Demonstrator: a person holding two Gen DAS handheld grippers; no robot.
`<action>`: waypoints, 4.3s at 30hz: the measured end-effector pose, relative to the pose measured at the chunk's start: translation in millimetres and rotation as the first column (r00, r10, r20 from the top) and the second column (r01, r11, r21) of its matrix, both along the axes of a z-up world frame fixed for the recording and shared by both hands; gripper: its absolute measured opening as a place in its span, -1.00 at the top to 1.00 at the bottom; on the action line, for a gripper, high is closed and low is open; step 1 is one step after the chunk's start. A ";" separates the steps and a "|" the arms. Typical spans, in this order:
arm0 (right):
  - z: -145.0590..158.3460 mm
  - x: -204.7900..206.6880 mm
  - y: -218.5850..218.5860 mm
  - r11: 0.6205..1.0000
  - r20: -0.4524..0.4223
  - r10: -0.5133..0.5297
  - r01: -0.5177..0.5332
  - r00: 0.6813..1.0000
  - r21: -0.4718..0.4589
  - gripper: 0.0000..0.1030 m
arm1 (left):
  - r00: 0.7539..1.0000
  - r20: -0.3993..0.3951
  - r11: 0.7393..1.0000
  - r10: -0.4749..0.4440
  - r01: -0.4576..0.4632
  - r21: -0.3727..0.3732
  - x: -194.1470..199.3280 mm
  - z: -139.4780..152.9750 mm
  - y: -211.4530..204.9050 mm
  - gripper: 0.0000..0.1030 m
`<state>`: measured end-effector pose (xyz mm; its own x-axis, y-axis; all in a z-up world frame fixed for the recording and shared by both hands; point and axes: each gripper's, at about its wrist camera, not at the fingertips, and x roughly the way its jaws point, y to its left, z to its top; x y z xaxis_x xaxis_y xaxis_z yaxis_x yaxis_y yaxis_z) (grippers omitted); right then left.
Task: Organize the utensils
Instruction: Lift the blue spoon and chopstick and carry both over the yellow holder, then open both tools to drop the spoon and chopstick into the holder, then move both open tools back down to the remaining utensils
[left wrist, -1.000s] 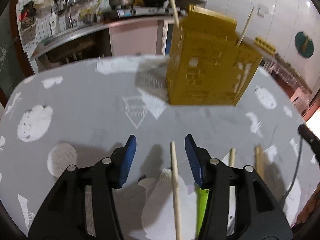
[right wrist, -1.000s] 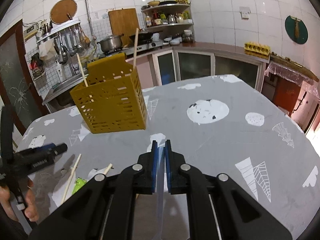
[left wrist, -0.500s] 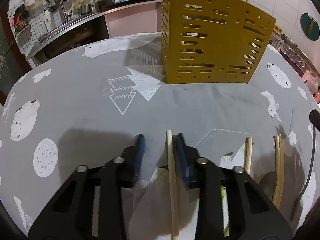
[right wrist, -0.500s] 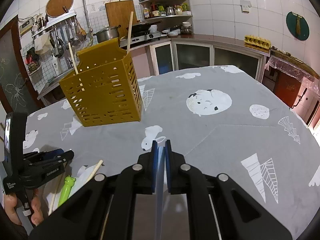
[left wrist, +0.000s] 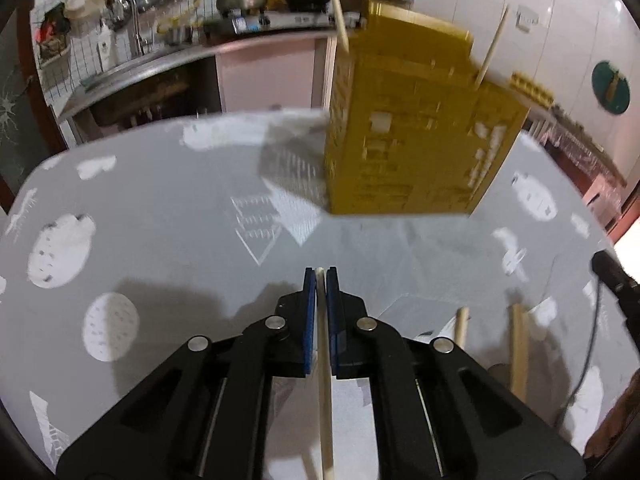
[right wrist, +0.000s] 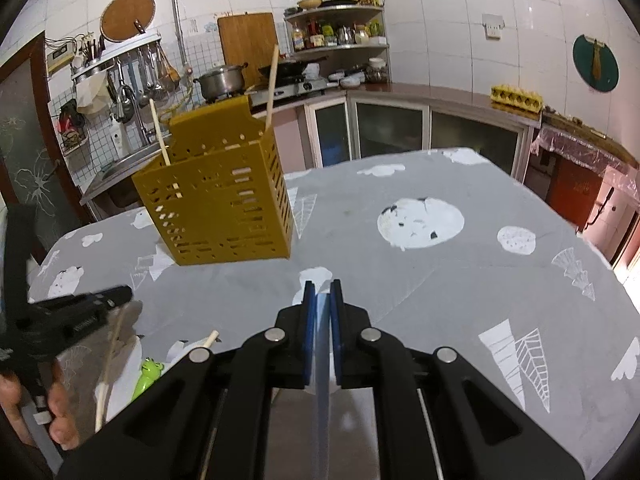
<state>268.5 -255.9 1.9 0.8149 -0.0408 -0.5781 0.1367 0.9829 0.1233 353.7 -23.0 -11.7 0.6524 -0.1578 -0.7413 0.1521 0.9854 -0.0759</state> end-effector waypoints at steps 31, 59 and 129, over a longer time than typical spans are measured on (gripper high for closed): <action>63.8 -26.5 7.5 0.998 0.313 -0.001 0.019 0.950 -0.056 0.85 | 0.895 0.443 0.992 0.058 -0.004 -0.123 -56.9 90.8 30.1 0.93; 168.9 38.9 21.4 0.996 0.490 0.076 -0.038 0.868 -0.086 0.85 | 0.769 0.638 0.970 0.043 0.121 -0.211 -15.9 230.0 5.4 0.93; -64.1 12.4 22.4 0.995 -0.285 -0.088 0.072 0.955 -0.065 -0.16 | 0.999 0.047 1.000 -0.012 0.012 0.008 -27.9 -31.4 23.8 -0.90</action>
